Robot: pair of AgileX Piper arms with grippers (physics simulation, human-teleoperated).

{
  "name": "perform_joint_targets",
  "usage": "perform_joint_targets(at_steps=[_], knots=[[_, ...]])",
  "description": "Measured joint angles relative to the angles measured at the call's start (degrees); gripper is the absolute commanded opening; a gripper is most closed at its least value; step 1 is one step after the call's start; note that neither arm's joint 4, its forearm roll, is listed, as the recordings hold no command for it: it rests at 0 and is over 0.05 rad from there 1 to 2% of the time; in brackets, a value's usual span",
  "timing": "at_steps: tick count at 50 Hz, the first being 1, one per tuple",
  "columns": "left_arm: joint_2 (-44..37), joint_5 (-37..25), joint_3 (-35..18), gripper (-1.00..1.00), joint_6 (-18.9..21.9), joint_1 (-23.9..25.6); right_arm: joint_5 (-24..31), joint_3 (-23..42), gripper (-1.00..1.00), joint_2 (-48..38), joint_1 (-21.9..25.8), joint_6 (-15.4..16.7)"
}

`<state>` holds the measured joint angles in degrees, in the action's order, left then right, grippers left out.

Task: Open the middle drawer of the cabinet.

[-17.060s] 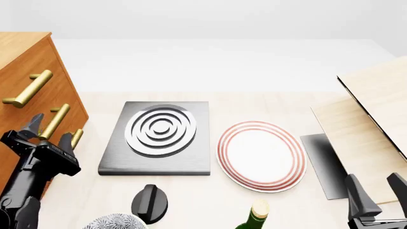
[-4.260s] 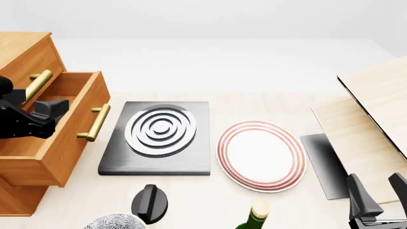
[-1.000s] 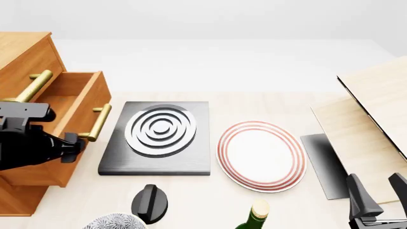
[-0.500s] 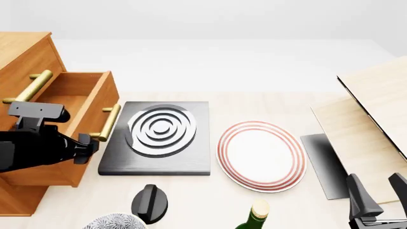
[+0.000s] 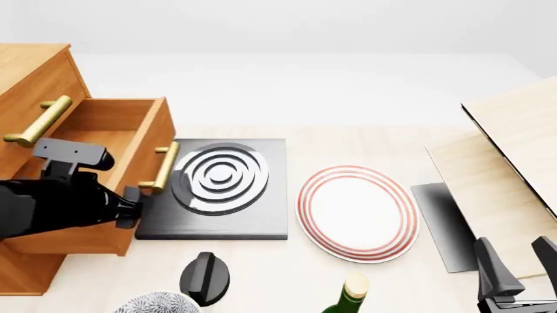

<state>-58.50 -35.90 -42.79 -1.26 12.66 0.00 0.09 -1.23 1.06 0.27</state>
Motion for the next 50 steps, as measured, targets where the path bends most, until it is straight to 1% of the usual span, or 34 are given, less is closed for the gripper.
perform_joint_targets(at_steps=[50], knots=[[-2.03, 2.03, -0.63, 1.0, -1.31, 9.57, 0.01, 0.0, 1.0, 0.02, -0.04, 0.01]])
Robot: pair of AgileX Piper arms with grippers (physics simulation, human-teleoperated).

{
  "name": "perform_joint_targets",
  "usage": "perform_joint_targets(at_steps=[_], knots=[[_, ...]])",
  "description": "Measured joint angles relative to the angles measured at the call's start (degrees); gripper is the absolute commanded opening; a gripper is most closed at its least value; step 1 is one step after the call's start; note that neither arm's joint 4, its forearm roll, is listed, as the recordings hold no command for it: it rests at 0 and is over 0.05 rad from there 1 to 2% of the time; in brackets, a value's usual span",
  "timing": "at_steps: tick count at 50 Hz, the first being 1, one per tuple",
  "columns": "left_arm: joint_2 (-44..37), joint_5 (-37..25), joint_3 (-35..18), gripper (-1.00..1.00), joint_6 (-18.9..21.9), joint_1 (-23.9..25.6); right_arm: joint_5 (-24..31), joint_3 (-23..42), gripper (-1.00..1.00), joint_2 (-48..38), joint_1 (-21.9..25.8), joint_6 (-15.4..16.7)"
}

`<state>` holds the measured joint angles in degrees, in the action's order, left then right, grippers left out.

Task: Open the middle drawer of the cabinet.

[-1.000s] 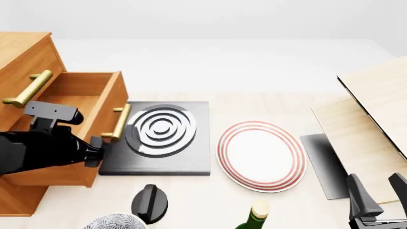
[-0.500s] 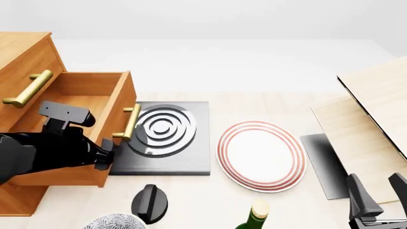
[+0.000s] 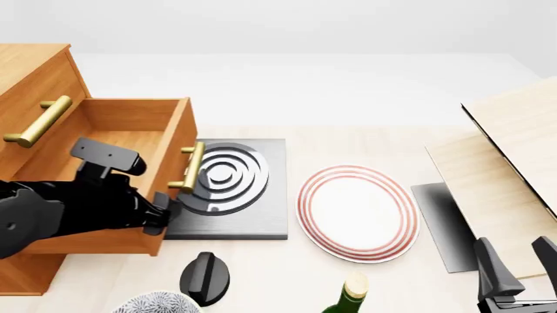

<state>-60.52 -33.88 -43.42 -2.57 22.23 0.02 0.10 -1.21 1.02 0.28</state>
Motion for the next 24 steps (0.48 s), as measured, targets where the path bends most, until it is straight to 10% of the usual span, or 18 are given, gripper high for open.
perform_joint_targets(at_steps=[24], knots=[[-0.05, 0.27, 0.11, 1.0, -2.85, 1.29, 0.03, 0.0, 1.0, 0.02, 0.0, -0.02]])
